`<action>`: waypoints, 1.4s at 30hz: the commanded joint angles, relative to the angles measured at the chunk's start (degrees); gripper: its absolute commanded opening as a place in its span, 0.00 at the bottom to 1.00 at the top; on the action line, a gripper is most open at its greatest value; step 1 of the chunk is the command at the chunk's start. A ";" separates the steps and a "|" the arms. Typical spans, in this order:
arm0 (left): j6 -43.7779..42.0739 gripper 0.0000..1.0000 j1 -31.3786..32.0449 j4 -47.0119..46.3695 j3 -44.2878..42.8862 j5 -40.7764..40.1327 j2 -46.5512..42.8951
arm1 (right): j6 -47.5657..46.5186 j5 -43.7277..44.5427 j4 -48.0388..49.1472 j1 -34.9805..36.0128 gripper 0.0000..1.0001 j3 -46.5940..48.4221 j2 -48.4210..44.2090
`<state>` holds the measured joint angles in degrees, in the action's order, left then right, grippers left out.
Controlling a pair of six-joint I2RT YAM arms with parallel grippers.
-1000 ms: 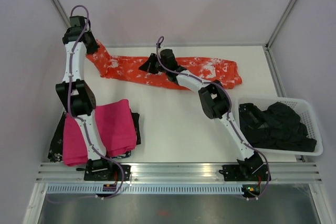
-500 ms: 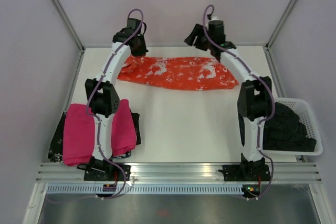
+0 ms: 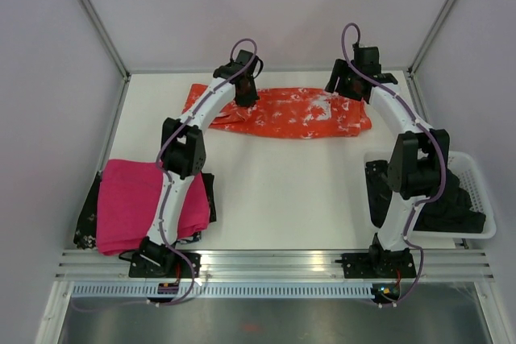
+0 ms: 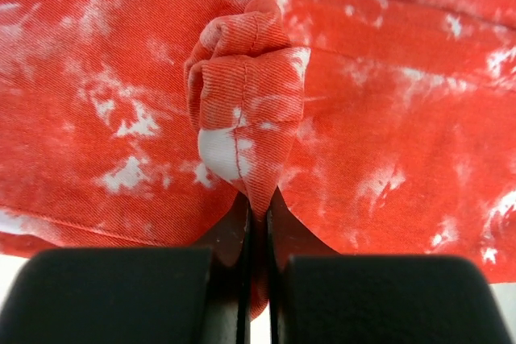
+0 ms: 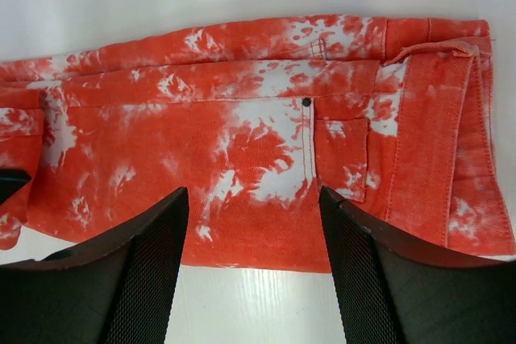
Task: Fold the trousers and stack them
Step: Fold the trousers
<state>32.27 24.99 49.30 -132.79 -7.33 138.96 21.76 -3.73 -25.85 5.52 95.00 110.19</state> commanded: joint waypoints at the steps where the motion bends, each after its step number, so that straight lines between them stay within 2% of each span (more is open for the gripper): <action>1: 4.11 0.02 2.42 -1.93 -2.91 2.14 0.70 | -2.60 0.83 -0.35 -0.24 0.72 1.76 0.98; 7: 5.17 0.02 4.10 -3.76 -3.52 3.64 1.32 | -2.25 -1.10 0.01 -0.86 0.73 2.56 3.01; 10: 5.43 0.09 4.10 -5.70 -4.31 4.43 2.98 | -1.90 -2.95 0.36 -0.86 0.73 2.47 3.62; 12: 4.47 0.41 3.92 -4.66 -6.24 4.08 3.86 | -1.55 -4.18 0.53 -0.95 0.73 2.38 3.63; 13: 4.38 0.66 3.84 -4.13 -6.25 3.73 3.95 | -1.46 -5.05 0.62 -0.95 0.74 2.21 3.54; 17: 4.55 0.95 1.56 -3.86 -4.32 4.78 0.71 | -1.54 -8.92 1.76 -0.77 0.74 1.42 3.10; 19: 6.22 0.97 -1.95 -3.68 -3.09 9.07 -2.27 | -1.28 -10.50 2.11 -0.34 0.74 1.15 3.19; 22: 5.88 0.96 -7.14 -4.29 2.25 11.02 -8.77 | -1.63 -12.27 1.77 2.20 0.74 2.73 3.88; 26: 1.85 0.93 -17.57 -5.70 13.32 12.25 -15.37 | -2.87 -9.91 -1.93 8.97 0.74 8.08 6.43; 30: -3.61 0.91 -26.03 -7.45 19.84 18.13 -17.14 | 1.87 -7.98 -0.70 15.04 0.71 12.39 11.96; 31: -5.19 0.91 -27.70 -8.25 20.20 19.80 -16.44 | 2.58 -7.35 -0.52 16.96 0.61 13.18 13.02; 32: -7.46 0.91 -29.20 -8.08 19.86 20.60 -15.83 | 3.11 -7.17 0.26 17.68 0.56 13.89 14.16; 36: -12.22 0.91 -30.44 -11.14 21.43 22.79 -13.28 | 1.01 -5.07 0.80 20.05 0.45 18.98 23.28; 40: -14.78 0.91 -30.62 -13.26 21.79 24.82 -9.76 | -2.24 3.17 -9.11 20.67 0.28 26.37 30.95; 42: -15.31 0.92 -30.79 -14.49 22.49 26.75 -8.00 | -3.21 5.30 -9.66 20.67 0.28 25.68 31.49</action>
<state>21.82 -6.17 38.48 -111.35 14.26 128.22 21.28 -6.15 -29.17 27.11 118.26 140.33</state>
